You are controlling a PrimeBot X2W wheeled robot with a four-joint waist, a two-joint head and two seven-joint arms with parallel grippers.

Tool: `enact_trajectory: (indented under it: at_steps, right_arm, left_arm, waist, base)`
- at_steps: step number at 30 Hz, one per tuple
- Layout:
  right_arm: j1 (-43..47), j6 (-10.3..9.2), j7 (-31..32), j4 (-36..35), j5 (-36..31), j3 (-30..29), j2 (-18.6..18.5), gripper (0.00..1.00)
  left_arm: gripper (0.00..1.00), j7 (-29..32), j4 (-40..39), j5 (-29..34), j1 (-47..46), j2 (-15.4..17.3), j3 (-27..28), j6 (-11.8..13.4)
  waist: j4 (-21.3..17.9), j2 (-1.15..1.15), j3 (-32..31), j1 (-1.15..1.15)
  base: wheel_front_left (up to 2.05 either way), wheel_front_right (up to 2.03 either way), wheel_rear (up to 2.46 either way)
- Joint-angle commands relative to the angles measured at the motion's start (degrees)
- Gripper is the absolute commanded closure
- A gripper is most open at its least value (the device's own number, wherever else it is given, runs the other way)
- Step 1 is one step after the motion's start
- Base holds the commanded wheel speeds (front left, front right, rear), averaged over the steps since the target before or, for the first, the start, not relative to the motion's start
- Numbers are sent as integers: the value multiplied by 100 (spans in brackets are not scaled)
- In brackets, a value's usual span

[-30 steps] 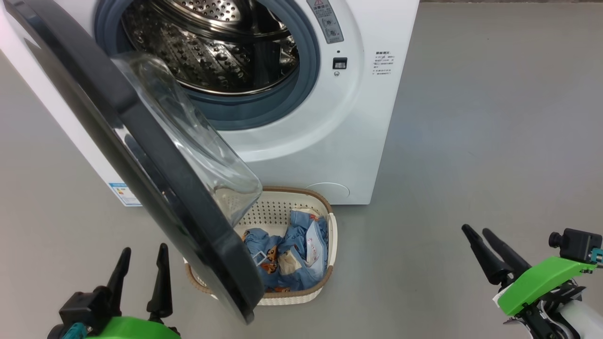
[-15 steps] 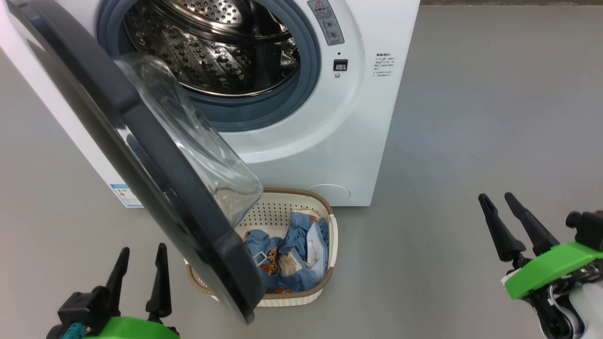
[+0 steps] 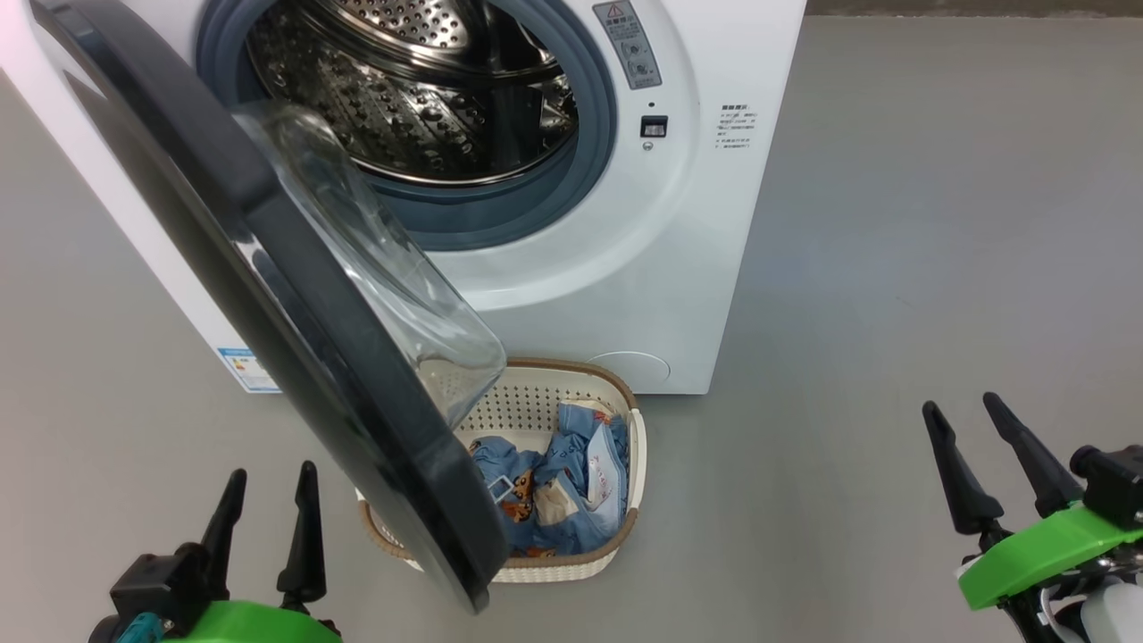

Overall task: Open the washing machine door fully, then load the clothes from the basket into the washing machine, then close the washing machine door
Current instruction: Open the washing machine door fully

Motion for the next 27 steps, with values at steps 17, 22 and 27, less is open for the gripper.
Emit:
enact_trajectory:
  at_steps: [17, 22, 27]
  right_arm:
    - [352, 9, -69, 7, -804, -238, 290, 0]
    - [353, 9, -69, 16, -820, -290, 331, 0]
    - [355, 9, -69, -9, -858, -342, 352, 0]
  left_arm:
    - [0, -36, -145, 6, -130, 72, 283, -8]
    - [0, -36, -154, -2, -147, 64, 323, -8]
    - [100, -36, -119, -87, -174, 47, 374, -8]
  waist:
    - [49, 0, 114, 0]
    - [58, 0, 132, 0]
    - [93, 0, 140, 0]
  base:
    - [0, 0, 0]
    - [0, 0, 0]
    - [0, 0, 0]
